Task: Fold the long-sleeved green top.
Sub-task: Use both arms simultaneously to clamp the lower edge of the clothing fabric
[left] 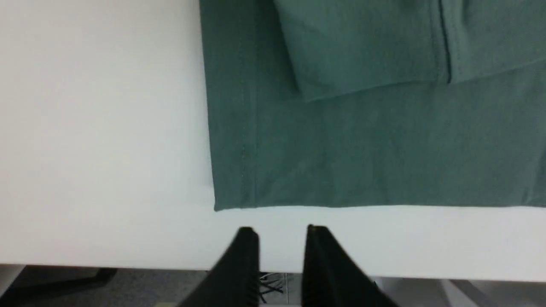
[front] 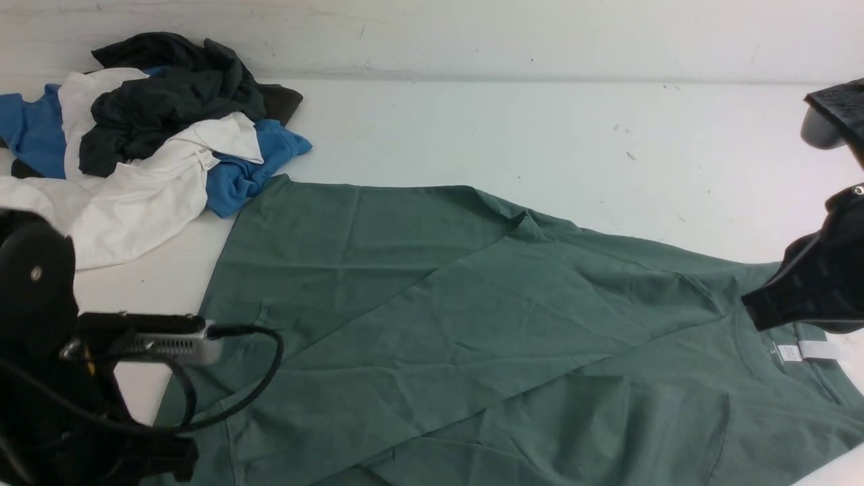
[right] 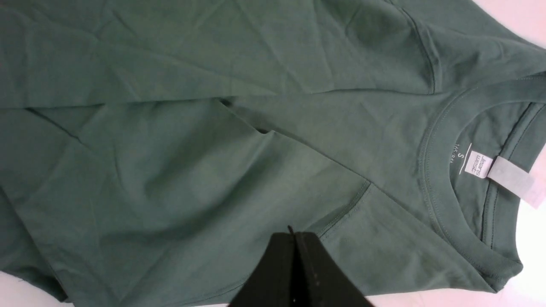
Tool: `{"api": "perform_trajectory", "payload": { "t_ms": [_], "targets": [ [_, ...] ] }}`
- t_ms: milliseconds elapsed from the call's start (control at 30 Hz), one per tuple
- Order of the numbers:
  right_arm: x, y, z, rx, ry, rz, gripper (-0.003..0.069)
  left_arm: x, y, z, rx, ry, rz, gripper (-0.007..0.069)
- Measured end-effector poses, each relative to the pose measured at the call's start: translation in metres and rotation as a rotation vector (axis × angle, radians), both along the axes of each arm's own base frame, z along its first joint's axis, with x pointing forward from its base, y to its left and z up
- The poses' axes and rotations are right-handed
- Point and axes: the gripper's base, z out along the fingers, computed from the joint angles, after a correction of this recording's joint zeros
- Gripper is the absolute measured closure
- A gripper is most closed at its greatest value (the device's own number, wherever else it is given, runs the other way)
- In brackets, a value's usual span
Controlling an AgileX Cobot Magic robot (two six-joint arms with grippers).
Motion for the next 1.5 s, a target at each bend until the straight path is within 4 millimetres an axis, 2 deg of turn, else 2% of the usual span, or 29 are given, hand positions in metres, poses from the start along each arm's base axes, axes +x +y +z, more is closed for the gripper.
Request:
{"api": "perform_trajectory", "payload": {
  "t_ms": [100, 167, 300, 467, 633, 800, 900, 1000, 1067, 1133, 1233, 1300, 1333, 1367, 1500],
  "targets": [
    [0.0, 0.001, 0.0, 0.001, 0.001, 0.01, 0.0673, -0.008, 0.008, -0.005, 0.008, 0.008, 0.048, 0.0614],
    [0.0, 0.001, 0.0, 0.006, 0.002, 0.015, 0.0673, -0.011, 0.014, -0.009, 0.008, 0.017, 0.083, 0.0626],
    [-0.001, 0.002, 0.0, 0.013, 0.005, 0.018, 0.0673, -0.01, 0.022, -0.012, 0.003, 0.002, 0.122, 0.0626],
    [-0.001, 0.003, 0.0, 0.02, 0.006, 0.024, 0.0673, -0.008, 0.023, -0.013, -0.002, -0.019, 0.101, 0.0608],
    [-0.001, 0.005, 0.001, 0.047, 0.004, 0.028, 0.0673, -0.004, 0.023, -0.015, -0.005, -0.054, 0.08, 0.0483],
    [0.0, 0.007, 0.001, 0.066, -0.007, 0.035, 0.0673, -0.002, 0.023, -0.034, 0.005, 0.016, 0.075, 0.0263],
    [0.0, 0.007, 0.001, 0.07, -0.005, 0.04, 0.0673, -0.006, 0.024, -0.051, 0.009, 0.055, 0.063, 0.0197],
    [-0.001, 0.008, 0.001, 0.076, -0.003, 0.042, 0.0673, -0.008, 0.023, -0.063, 0.004, 0.056, 0.061, 0.0183],
    [-0.001, 0.008, 0.002, 0.076, -0.004, 0.044, 0.0673, -0.007, 0.023, -0.063, 0.002, 0.053, 0.061, 0.0185],
    [-0.001, 0.008, 0.002, 0.077, -0.003, 0.047, 0.0673, -0.007, 0.023, -0.064, -0.002, 0.048, 0.064, 0.0197],
    [-0.001, 0.009, 0.002, 0.088, 0.001, 0.052, 0.0673, -0.007, 0.022, -0.064, -0.015, 0.044, 0.076, 0.0262],
    [-0.001, 0.009, 0.002, 0.087, 0.001, 0.06, 0.0673, -0.007, 0.021, -0.064, -0.025, 0.044, 0.083, 0.0344],
    [-0.001, 0.009, 0.002, 0.086, 0.001, 0.062, 0.0673, -0.007, 0.021, -0.064, -0.026, 0.044, 0.084, 0.0363],
    [-0.002, 0.009, 0.001, 0.079, 0.002, 0.075, 0.0673, -0.007, 0.02, -0.064, -0.029, 0.044, 0.078, 0.0435],
    [-0.006, 0.009, -0.001, 0.029, 0.042, 0.157, 0.0673, -0.006, 0.02, -0.06, -0.032, 0.05, 0.059, 0.0588]
  ]
}}
